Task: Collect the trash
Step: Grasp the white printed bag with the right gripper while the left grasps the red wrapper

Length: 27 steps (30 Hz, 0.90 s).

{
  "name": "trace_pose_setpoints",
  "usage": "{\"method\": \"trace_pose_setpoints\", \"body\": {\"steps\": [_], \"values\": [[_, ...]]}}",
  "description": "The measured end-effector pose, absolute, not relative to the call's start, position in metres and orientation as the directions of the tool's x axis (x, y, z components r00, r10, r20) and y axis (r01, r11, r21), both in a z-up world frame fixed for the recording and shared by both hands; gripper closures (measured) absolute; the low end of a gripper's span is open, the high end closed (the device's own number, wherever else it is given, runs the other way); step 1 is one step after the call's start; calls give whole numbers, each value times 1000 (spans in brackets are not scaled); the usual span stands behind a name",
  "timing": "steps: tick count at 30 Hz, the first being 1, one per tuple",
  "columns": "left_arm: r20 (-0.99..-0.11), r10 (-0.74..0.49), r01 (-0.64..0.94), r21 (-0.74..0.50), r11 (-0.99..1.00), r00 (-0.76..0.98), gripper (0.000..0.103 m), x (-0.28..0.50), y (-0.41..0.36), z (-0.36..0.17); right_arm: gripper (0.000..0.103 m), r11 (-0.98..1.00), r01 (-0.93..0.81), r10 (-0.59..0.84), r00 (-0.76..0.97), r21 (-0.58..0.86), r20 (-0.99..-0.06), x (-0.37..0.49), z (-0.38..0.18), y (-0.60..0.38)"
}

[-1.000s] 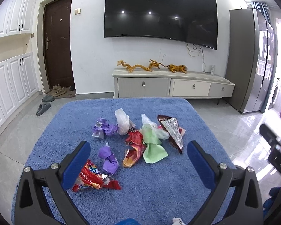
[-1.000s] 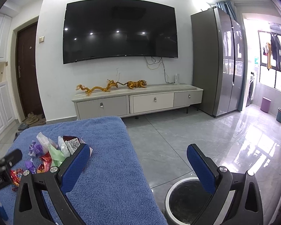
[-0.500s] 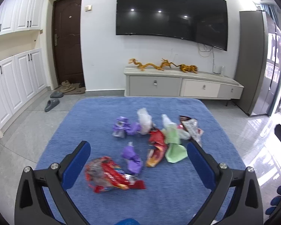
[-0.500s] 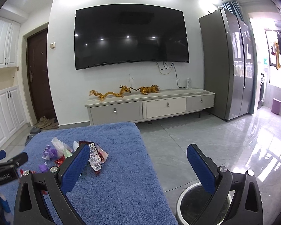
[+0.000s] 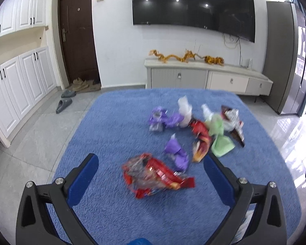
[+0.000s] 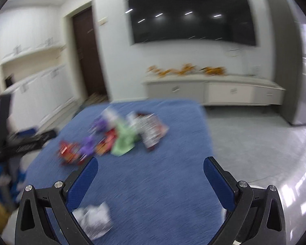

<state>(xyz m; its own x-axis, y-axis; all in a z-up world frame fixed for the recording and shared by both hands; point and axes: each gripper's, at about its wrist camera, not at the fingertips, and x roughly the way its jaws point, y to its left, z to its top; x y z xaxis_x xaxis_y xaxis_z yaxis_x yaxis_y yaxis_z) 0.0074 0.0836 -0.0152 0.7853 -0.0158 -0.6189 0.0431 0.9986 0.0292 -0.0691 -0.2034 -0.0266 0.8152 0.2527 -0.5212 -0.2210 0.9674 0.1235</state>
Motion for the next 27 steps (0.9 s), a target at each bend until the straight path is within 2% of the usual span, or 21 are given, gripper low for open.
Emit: {"method": "trace_pose_setpoints", "body": {"steps": [4, 6, 9, 14, 16, 19, 21, 27], "values": [[-675, -42, 50, -8, 999, 736, 0, 13, 100, -35, 0, 901, -406, 411, 687, 153, -599, -76, -51, -167], [-700, -81, 75, -40, 996, 710, 0, 20, 104, -42, 0, 878, -448, 443, 631, 166, -637, -77, -66, -153], [-710, -120, 111, -59, 992, 694, 0, 30, 104, -49, 0, 861, -467, 468, 575, 201, -671, -77, -85, -141], [-726, -104, 124, -26, 992, 680, 0, 50, 99, -63, 0, 852, -467, 482, 524, 236, -702, -67, -103, -138], [-736, -120, 124, -49, 991, 667, 0, 52, 102, -70, 5, 844, -470, 498, 506, 260, -704, -67, -106, -139], [-735, -146, 123, -85, 989, 662, 0, 47, 109, -73, 20, 838, -473, 506, 485, 272, -713, -60, -114, -139], [-732, -181, 141, -117, 983, 657, 3, 40, 113, -74, 34, 829, -479, 521, 471, 290, -712, -62, -117, -139], [-730, -295, 244, -179, 953, 617, 11, 19, 108, -74, 41, 831, -479, 517, 482, 281, -707, -64, -119, -137]]}}
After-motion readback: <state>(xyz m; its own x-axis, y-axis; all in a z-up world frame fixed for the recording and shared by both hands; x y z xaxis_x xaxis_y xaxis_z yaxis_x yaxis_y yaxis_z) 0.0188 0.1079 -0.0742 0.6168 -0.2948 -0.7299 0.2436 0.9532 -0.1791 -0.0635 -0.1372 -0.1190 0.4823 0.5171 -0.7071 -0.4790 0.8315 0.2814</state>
